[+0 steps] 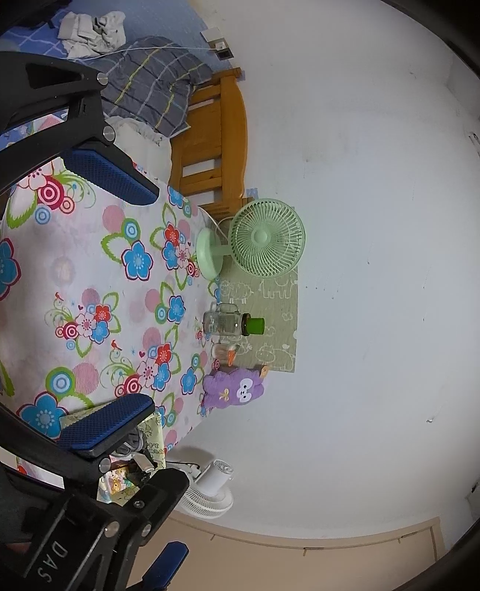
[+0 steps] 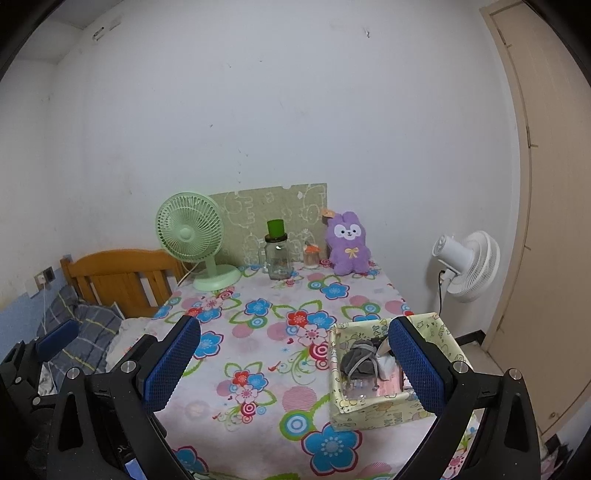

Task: Organize soft objects

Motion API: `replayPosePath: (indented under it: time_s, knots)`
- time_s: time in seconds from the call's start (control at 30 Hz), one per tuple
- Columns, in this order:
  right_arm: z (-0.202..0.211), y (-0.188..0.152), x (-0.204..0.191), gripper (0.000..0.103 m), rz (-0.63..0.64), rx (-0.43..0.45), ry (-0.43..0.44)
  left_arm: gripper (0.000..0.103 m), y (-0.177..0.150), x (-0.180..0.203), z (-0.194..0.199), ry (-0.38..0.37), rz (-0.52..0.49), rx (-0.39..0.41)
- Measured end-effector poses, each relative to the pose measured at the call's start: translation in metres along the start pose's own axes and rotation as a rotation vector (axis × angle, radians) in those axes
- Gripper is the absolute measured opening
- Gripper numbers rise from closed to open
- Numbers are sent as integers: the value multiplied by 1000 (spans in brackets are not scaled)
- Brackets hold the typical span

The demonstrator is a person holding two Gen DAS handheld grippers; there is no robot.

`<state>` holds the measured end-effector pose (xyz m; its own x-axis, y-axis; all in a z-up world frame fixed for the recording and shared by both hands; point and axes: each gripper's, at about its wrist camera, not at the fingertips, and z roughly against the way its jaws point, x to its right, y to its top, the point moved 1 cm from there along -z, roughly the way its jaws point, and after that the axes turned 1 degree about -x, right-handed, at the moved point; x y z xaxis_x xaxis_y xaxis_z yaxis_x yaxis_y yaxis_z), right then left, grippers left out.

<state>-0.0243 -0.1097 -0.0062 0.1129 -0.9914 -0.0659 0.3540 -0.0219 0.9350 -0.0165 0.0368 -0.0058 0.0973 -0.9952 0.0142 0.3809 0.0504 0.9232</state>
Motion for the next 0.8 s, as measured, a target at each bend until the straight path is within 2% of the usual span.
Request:
replayPosePath:
  time_s: [0.8]
  knots:
    - [1,4,8,103,7,16,-16,103,3,6,-4,20,6,0]
